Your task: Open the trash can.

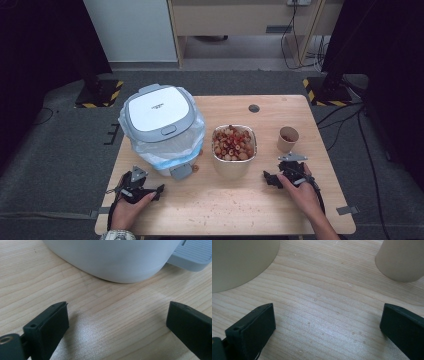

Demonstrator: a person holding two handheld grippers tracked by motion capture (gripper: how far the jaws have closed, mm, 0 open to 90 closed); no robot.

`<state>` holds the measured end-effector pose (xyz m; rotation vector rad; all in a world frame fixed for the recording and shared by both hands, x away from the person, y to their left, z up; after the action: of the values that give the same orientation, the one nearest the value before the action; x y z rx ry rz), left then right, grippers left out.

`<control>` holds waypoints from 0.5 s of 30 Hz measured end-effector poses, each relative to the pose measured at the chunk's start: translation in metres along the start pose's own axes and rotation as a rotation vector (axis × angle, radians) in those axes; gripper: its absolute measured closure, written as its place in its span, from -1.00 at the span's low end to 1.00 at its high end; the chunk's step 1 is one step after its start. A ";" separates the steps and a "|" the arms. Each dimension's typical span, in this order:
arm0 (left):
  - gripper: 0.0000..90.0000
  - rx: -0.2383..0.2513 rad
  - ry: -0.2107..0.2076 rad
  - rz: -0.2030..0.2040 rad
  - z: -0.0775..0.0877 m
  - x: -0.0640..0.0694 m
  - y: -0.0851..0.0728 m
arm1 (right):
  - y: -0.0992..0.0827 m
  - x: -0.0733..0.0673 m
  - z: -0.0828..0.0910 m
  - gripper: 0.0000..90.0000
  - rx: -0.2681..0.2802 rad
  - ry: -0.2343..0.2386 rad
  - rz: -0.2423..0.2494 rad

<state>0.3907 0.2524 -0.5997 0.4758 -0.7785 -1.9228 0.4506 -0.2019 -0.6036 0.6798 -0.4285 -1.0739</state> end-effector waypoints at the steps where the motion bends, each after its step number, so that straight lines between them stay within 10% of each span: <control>1: -0.90 0.003 0.000 -0.001 0.001 0.000 0.000 | 0.000 0.000 0.000 -0.99 0.000 0.001 0.002; 15: -0.67 0.085 -0.015 -0.036 0.038 0.019 0.008 | -0.004 0.000 0.004 -0.99 -0.001 0.019 0.014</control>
<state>0.3636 0.2447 -0.5664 0.5306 -0.8699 -1.9337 0.4456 -0.2040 -0.6035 0.6843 -0.4159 -1.0539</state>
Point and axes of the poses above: each handheld gripper's, and its own axes: z roughly backward along the jaws, y roughly out of its top, x roughly to its right, the point moved 9 cm from there along -z, roughly forward along the jaws, and after that the axes turned 1 degree about -x, right-handed, at the moved point
